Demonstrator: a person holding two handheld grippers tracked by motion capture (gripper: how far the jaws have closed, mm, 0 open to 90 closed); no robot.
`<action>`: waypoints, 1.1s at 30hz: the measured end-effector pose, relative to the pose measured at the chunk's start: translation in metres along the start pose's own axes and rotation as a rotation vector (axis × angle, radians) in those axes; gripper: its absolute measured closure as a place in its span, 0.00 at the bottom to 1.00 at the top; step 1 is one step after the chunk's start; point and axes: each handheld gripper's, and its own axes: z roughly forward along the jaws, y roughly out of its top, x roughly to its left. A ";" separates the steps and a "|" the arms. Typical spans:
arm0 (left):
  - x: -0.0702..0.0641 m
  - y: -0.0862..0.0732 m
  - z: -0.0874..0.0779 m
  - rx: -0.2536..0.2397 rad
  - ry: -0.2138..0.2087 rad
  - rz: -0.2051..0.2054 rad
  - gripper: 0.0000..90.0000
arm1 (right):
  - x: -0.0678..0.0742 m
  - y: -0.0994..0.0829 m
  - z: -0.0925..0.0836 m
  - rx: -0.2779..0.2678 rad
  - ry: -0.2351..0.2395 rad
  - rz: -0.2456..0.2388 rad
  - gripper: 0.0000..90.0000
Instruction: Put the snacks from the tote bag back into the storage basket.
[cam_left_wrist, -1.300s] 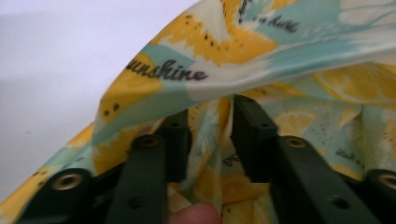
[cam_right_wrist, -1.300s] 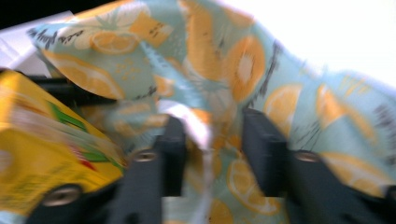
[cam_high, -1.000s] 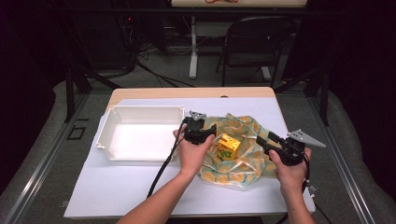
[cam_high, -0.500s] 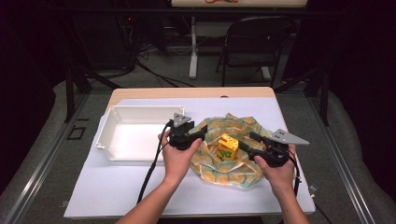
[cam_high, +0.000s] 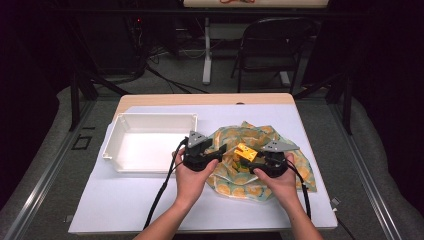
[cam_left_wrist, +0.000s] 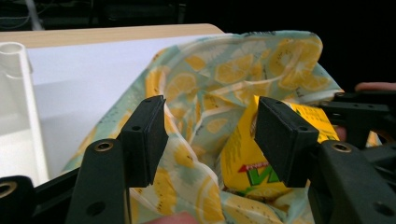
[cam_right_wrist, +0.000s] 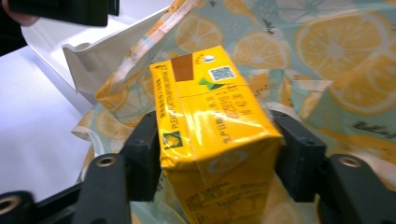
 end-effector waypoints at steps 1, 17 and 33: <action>-0.001 -0.001 0.000 -0.004 -0.001 0.003 0.48 | 0.001 0.000 0.000 0.000 0.001 -0.004 0.52; -0.023 -0.022 0.006 -0.008 -0.100 0.156 0.25 | 0.006 0.017 -0.030 -0.062 -0.066 0.034 0.55; -0.059 -0.021 0.023 -0.001 -0.118 0.286 0.15 | 0.026 0.034 -0.055 -0.123 -0.043 0.036 0.55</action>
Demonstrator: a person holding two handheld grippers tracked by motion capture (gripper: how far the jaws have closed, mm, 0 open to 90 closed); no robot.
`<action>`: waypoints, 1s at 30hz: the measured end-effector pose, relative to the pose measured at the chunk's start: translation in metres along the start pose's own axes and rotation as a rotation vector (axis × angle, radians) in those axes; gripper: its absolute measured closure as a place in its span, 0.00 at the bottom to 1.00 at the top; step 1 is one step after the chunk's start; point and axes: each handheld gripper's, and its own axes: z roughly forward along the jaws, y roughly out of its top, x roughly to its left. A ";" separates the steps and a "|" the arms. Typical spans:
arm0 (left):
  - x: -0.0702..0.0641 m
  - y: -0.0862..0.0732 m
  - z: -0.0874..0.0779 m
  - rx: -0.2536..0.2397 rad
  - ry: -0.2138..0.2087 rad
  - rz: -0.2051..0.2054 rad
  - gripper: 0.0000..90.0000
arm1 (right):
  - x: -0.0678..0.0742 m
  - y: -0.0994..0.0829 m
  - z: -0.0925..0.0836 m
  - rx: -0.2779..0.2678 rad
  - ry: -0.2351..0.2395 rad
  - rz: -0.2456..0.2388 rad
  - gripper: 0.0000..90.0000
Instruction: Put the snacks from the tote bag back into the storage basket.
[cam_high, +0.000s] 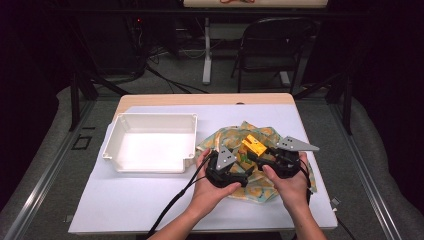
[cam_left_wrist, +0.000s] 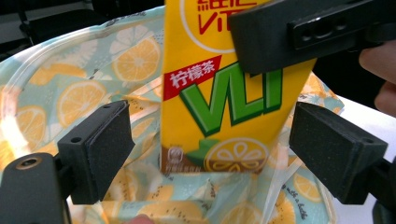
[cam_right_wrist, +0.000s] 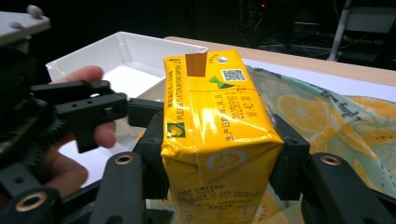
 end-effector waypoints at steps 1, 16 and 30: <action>-0.001 0.001 0.001 0.000 0.002 0.001 0.15 | 0.001 0.001 -0.001 0.000 0.003 0.000 0.55; -0.013 0.004 0.005 -0.011 0.081 0.039 0.31 | 0.016 0.001 0.001 0.002 0.030 -0.017 0.54; 0.013 0.010 -0.013 -0.029 0.124 -0.035 0.33 | 0.008 0.007 -0.020 -0.158 0.084 0.044 0.27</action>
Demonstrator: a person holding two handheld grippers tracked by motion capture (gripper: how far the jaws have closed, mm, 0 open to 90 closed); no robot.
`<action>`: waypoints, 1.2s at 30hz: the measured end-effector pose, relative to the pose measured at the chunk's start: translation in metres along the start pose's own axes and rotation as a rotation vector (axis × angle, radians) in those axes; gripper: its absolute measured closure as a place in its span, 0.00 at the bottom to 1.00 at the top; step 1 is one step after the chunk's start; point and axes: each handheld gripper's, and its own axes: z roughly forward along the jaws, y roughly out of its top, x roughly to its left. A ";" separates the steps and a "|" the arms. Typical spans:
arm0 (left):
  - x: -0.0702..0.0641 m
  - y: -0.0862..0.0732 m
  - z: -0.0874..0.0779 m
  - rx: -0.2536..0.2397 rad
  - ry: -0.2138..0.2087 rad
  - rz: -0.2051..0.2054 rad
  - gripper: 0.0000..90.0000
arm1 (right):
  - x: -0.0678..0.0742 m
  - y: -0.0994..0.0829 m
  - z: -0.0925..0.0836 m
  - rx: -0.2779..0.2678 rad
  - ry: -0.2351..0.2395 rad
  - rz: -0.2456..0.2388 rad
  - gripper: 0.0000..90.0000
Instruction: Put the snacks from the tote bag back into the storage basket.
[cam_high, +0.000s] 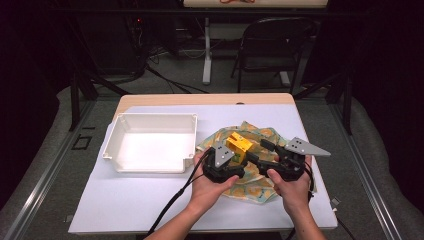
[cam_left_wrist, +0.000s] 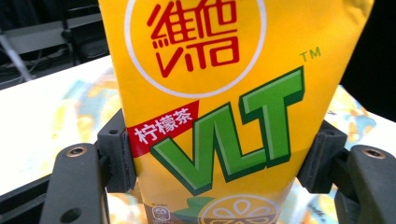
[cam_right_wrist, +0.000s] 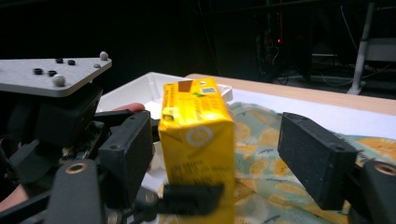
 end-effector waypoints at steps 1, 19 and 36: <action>0.004 0.001 -0.002 -0.001 0.009 -0.005 0.33 | -0.001 0.001 -0.002 0.005 -0.001 -0.007 0.27; 0.057 0.008 -0.031 -0.061 0.122 -0.096 0.33 | -0.021 -0.016 0.000 0.072 -0.066 0.010 0.17; 0.093 0.009 -0.048 -0.099 0.208 -0.145 0.33 | -0.032 -0.031 0.005 0.107 -0.106 0.015 0.17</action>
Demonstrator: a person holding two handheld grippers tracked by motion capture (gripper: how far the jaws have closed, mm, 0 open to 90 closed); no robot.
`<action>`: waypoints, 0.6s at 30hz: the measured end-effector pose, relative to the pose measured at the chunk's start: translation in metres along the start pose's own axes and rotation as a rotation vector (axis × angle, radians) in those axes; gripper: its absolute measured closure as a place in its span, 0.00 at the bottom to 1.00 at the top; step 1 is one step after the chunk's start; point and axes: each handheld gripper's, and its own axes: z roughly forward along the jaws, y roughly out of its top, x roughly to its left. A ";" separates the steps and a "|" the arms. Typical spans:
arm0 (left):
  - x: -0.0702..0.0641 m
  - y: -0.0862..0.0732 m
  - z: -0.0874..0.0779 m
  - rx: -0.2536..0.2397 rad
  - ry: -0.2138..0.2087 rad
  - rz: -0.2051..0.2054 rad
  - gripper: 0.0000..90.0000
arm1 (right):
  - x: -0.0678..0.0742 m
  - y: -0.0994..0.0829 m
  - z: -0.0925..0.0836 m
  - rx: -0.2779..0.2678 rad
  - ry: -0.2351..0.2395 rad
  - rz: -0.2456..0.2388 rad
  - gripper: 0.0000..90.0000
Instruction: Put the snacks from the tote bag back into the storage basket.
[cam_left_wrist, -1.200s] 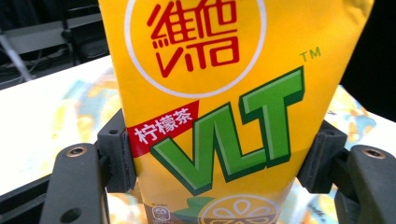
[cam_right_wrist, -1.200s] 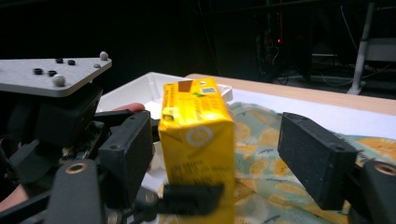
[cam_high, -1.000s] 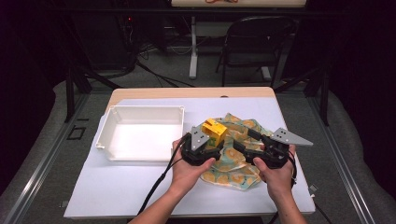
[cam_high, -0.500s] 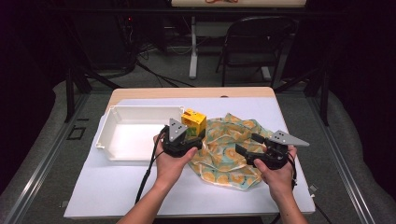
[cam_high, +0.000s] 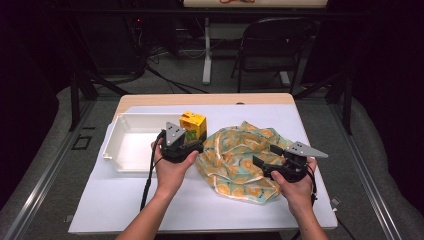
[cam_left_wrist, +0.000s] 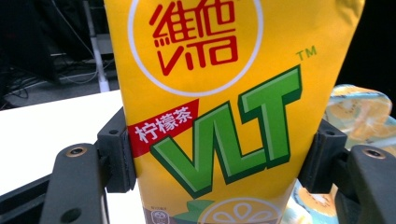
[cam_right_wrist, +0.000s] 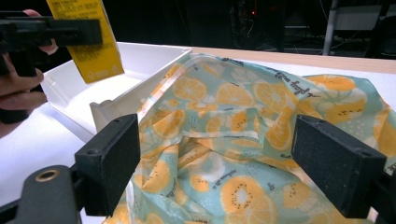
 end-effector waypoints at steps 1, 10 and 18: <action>0.002 0.000 0.000 0.000 0.003 -0.002 0.33 | -0.001 0.000 0.000 0.003 -0.002 -0.001 0.17; 0.016 0.003 0.000 -0.011 0.039 -0.019 0.33 | -0.003 -0.002 0.001 0.008 -0.010 0.004 0.17; 0.027 0.003 0.005 -0.010 0.073 -0.028 0.33 | -0.002 -0.005 0.004 0.015 -0.014 0.003 0.17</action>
